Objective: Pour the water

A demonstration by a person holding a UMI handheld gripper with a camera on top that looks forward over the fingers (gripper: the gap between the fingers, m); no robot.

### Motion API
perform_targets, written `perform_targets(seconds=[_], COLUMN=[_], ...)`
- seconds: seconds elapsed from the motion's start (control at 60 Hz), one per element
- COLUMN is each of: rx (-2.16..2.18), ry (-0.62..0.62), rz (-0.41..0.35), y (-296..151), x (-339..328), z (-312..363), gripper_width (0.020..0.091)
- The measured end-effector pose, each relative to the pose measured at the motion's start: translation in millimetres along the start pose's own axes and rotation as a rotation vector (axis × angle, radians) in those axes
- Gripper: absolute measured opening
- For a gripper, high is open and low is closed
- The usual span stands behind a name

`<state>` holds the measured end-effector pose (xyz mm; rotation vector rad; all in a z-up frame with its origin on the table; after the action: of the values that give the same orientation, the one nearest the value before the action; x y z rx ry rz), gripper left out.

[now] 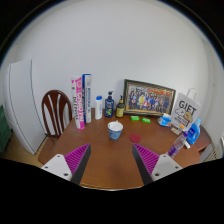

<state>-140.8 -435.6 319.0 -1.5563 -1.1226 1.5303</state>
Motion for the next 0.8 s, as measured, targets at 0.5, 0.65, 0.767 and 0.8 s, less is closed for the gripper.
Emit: perform_targets(seconds=[0.5, 0.65, 0.767, 0.8], rx=[0.061, 0.069, 0.078, 0.080], ry=[0.142, 0.173, 0.183, 0.177], rz=[0.044, 0.013, -0.026, -0.036], y=[97, 132, 143, 146], x=[48, 75, 108, 118], z=[-191, -273, -314, -324], gripper_width=[0.0857, 0.0859, 0.0856, 0.0852])
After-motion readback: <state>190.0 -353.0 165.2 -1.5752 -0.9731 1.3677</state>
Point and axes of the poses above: the point between the fingertips, and its own axes, seen from behind it with the camera up: z to the left, y down, x forward, the way the camera looks, the point moved 10 cm from there along -x, backward, against the way the camera looks, and after that the axes turned 5 degrees about -z, right-handed, at the moved point
